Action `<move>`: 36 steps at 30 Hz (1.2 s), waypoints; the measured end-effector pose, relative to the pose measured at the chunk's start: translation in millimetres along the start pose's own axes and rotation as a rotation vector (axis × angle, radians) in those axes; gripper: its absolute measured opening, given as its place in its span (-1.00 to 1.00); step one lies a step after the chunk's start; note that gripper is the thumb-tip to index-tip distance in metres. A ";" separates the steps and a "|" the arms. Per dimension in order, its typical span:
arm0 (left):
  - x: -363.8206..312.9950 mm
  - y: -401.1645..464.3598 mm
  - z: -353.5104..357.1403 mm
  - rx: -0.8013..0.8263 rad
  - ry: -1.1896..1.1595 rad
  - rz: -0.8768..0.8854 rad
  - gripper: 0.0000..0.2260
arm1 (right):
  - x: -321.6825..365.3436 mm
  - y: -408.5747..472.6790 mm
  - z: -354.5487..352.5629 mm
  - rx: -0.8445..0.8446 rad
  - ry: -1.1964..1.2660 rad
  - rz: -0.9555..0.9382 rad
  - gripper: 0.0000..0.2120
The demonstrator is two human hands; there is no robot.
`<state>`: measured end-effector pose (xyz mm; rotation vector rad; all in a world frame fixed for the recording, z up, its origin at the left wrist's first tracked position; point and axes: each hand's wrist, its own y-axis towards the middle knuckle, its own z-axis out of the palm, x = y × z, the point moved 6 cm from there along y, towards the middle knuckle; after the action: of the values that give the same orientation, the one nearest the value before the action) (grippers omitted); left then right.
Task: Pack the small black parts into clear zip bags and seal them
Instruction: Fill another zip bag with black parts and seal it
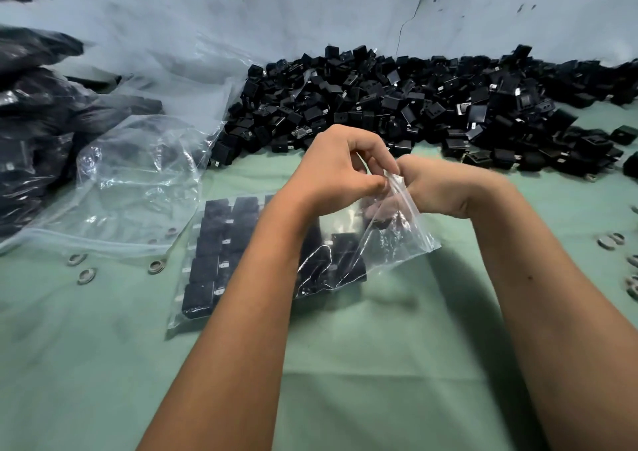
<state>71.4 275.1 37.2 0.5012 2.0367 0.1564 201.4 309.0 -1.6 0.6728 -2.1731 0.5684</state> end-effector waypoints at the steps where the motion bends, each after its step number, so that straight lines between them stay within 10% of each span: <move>1: -0.2 -0.3 0.4 0.005 -0.008 0.004 -0.79 | -0.2 3.5 2.9 -0.031 -0.016 -0.012 -0.80; 20: -0.1 -3.5 1.3 0.005 -0.052 -0.013 -0.80 | 8.0 21.7 27.6 -0.063 0.081 -0.241 -0.77; 30: 6.9 -3.3 3.4 0.010 -0.064 -0.024 -0.80 | -20.3 5.9 9.2 0.022 0.248 0.029 -0.82; 36: 17.1 -3.4 11.9 0.064 0.021 -0.085 -0.81 | -65.7 -7.8 -57.2 -0.745 0.153 0.225 -0.90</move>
<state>73.4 277.9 16.5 0.4531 2.0846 0.0459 274.2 354.9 -17.3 -0.0170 -2.1084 -0.1014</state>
